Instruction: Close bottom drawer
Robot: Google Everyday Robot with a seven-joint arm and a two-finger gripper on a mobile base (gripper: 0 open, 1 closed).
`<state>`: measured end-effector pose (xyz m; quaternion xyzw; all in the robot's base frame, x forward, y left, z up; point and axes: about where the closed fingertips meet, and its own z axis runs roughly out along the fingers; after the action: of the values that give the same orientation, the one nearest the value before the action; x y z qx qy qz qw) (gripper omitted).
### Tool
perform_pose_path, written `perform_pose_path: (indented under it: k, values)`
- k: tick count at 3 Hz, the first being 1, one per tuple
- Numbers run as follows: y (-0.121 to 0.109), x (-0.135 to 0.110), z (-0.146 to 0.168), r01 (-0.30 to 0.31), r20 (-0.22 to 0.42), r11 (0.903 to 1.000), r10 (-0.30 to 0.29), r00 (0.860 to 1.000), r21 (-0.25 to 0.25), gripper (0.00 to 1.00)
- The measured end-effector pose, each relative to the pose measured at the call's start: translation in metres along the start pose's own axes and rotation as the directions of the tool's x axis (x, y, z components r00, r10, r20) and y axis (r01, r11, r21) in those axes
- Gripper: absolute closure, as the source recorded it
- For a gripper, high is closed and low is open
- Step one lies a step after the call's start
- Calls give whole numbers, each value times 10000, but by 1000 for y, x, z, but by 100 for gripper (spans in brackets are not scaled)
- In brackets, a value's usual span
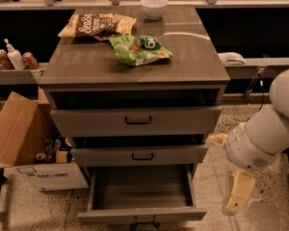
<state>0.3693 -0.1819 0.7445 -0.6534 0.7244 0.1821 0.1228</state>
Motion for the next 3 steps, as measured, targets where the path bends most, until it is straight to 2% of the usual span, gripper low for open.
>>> perform_pose_path:
  k: [1, 2, 3]
  values:
    - [7, 5, 9, -79, -63, 9997, 77, 10000, -250, 0]
    - [7, 4, 9, -75, -62, 9997, 73, 10000, -242, 0]
    - [-1, 8, 31, 164, 30, 9990, -163, 9999, -413, 0]
